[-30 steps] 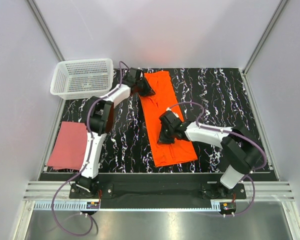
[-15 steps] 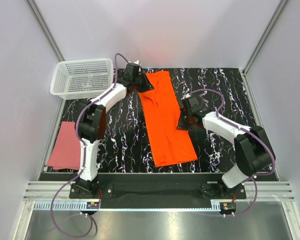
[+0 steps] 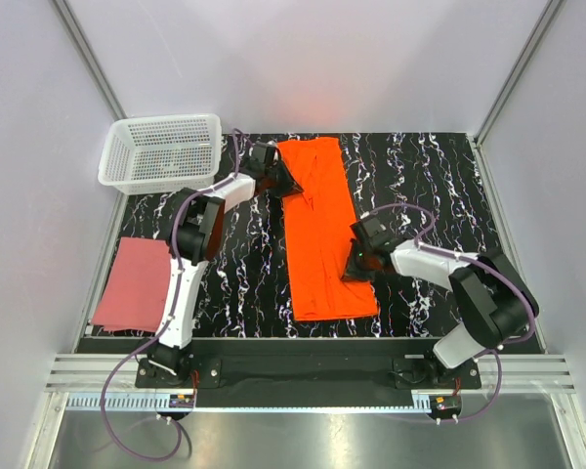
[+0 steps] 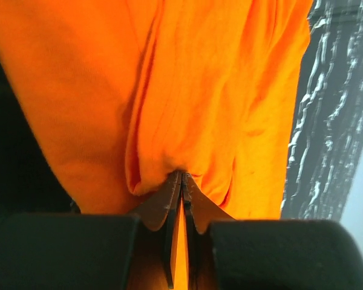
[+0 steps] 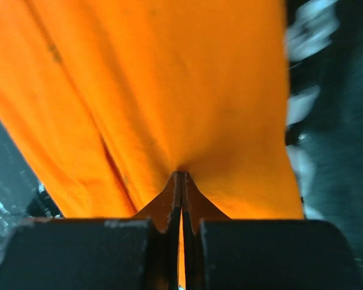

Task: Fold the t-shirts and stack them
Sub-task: Fold the tshirt

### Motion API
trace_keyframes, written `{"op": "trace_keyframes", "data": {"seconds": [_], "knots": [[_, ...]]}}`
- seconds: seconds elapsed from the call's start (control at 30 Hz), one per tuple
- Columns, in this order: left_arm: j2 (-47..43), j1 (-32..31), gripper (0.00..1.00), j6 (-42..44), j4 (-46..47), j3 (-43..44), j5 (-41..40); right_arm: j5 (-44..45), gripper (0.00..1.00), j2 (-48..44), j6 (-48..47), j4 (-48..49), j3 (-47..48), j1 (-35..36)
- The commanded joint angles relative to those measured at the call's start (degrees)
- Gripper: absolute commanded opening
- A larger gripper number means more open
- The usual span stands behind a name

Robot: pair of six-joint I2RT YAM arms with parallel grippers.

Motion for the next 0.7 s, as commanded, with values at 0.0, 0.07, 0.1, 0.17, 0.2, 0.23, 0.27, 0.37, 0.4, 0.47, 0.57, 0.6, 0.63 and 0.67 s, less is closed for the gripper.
{"op": "trace_keyframes", "data": {"seconds": [0.0, 0.07, 0.1, 0.17, 0.2, 0.23, 0.27, 0.37, 0.4, 0.47, 0.57, 0.6, 0.63, 0.67], "knots": [[3.2, -0.8, 0.09, -1.8, 0.9, 1.9, 1.8, 1.0, 0.00, -0.7, 8.3, 5.9, -2.4, 7.6], [3.3, -0.8, 0.09, -1.9, 1.0, 1.9, 1.7, 2.8, 0.00, -0.4, 12.8, 7.2, -2.7, 10.1], [3.3, -0.8, 0.09, -1.7, 1.0, 2.2, 1.8, 3.0, 0.00, -0.5, 14.2, 8.7, -3.3, 11.2], [3.2, -0.7, 0.09, -0.6, 1.0, 3.1, 1.9, 3.5, 0.00, -1.1, 17.0, 10.1, -4.0, 12.2], [2.8, -0.8, 0.09, -0.1, 0.0, 4.2, 2.0, 3.8, 0.00, -1.3, 17.1, 10.2, -4.0, 12.2], [2.5, -0.7, 0.09, 0.4, -0.8, 4.5, 1.7, 5.6, 0.00, -1.7, 16.4, 9.9, -3.9, 12.2], [1.9, -0.6, 0.09, 1.3, -1.3, 4.6, 1.6, 6.4, 0.00, -2.4, 15.7, 9.3, -3.6, 12.1], [-1.8, -0.6, 0.10, 2.9, -1.7, 2.3, 0.3, 10.2, 0.01, -2.8, 12.1, 3.5, -0.9, 11.4], [-3.8, -0.5, 0.10, 3.2, -1.8, 0.3, -0.7, 10.3, 0.01, -3.0, 11.1, 2.4, -0.3, 10.9], [-5.4, -0.5, 0.10, 4.4, -1.9, -1.5, -1.5, 10.0, 0.02, -2.9, 8.0, 1.6, 0.3, 9.7], [-8.3, -0.1, 0.13, 5.8, -1.8, -4.2, -2.3, 10.2, 0.02, -2.8, 3.7, -1.4, 2.0, 9.1], [-8.9, -0.1, 0.16, 6.3, -1.8, -5.1, -2.3, 10.3, 0.02, -3.0, 2.7, -2.1, 2.5, 9.1], [-9.8, 0.2, 0.19, 6.7, -1.8, -5.2, -1.9, 10.7, 0.02, -3.3, 1.3, -2.7, 2.8, 9.1], [-10.4, 0.4, 0.23, 7.7, -1.9, -5.3, -1.2, 10.9, 0.02, -4.5, 0.7, -3.5, 2.8, 9.0]]}}
